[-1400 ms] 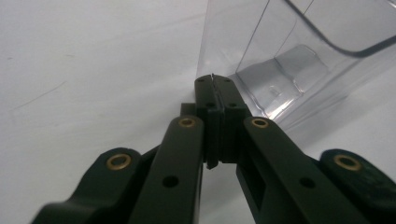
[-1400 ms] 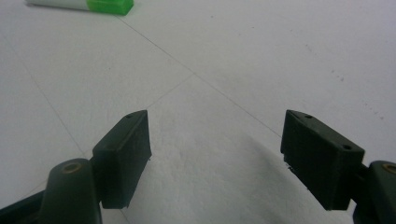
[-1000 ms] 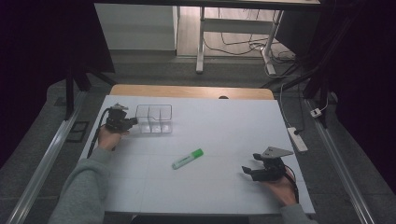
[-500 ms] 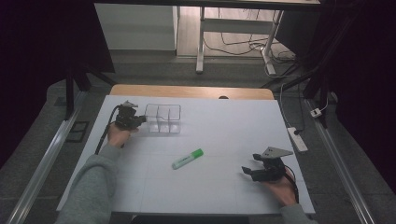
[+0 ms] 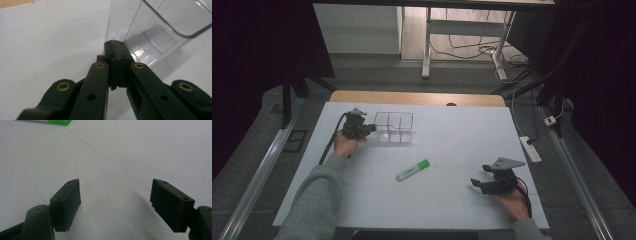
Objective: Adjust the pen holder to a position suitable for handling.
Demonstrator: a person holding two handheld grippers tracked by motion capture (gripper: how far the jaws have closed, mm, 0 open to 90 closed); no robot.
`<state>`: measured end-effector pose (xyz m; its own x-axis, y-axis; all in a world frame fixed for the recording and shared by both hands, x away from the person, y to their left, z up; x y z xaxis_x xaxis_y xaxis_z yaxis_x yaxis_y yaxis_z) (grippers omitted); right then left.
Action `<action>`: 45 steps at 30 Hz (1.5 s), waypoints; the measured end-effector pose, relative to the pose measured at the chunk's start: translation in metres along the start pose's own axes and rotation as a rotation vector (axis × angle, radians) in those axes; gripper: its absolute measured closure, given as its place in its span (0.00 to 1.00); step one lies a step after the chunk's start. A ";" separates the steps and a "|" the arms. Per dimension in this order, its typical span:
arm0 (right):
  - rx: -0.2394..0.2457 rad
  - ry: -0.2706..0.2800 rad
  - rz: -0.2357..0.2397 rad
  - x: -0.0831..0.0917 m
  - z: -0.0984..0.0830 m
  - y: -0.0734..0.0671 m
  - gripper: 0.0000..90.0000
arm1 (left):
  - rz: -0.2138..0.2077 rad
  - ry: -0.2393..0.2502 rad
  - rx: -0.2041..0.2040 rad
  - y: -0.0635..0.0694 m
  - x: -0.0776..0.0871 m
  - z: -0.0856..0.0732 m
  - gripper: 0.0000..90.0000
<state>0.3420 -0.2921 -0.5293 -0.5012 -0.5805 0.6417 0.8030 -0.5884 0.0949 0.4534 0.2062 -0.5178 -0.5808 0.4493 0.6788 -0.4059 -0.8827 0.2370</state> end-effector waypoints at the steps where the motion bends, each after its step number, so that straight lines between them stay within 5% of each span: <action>1: 0.001 -0.001 0.000 0.000 0.000 0.000 0.27 | -0.003 0.001 -0.003 0.001 -0.001 0.000 0.99; 45: 0.008 0.007 0.007 0.001 0.000 0.000 0.27 | -0.058 -0.038 -0.086 0.056 -0.031 0.016 0.99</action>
<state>0.3411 -0.2928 -0.5288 -0.4980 -0.5882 0.6373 0.8088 -0.5802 0.0965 0.4600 0.1402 -0.5139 -0.5279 0.4922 0.6922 -0.4979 -0.8396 0.2173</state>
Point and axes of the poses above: each handheld gripper's, and its own axes: x roughly backward along the jaws, z roughly out of its top, y roughly to its right, the point moved 1 cm from there along -x, roughly forward along the jaws, and after that the axes turned 7 degrees about x, right-handed, at the moved point
